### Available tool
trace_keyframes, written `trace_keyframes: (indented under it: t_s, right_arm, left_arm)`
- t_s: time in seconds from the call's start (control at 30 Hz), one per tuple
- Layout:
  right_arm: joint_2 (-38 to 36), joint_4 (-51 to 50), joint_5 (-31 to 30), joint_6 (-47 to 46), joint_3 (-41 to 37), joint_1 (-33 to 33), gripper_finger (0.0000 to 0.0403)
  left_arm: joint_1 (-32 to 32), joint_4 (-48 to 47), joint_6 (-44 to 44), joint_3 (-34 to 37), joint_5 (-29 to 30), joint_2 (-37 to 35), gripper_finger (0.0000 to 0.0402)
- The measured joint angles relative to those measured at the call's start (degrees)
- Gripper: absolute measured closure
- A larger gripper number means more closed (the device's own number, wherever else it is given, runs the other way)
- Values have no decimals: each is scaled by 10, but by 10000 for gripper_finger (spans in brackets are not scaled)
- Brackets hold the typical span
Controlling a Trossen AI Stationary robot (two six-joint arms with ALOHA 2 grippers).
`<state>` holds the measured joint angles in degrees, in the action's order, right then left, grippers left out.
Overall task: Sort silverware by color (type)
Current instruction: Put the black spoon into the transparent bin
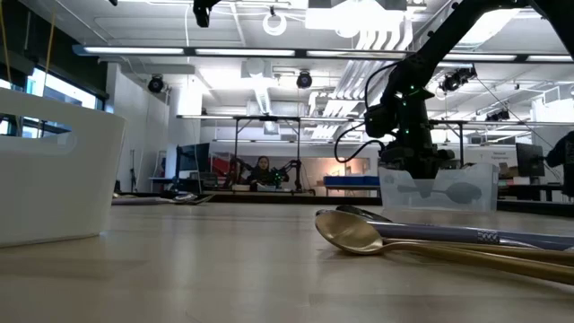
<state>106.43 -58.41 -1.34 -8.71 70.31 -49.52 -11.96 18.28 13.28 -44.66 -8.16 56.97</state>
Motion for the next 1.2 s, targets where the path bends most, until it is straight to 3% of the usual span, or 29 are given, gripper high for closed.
trace_keyframes:
  t_s: [0.2, 0.47, 0.67, 1.2]
  right_arm:
    - [0, 0, 0, 0, 0, 0, 386]
    - [0, 0, 0, 0, 0, 0, 300]
    - [0, 0, 0, 1, 0, 0, 260]
    - [0, -50, 15, 48, 27, 0, 249]
  left_arm:
    - [0, 0, 0, 0, 0, 0, 234]
    - [0, 0, 0, 0, 0, 0, 234]
    - [0, 0, 0, 0, 0, 0, 234]
    - [0, 0, 0, 0, 0, 0, 234]
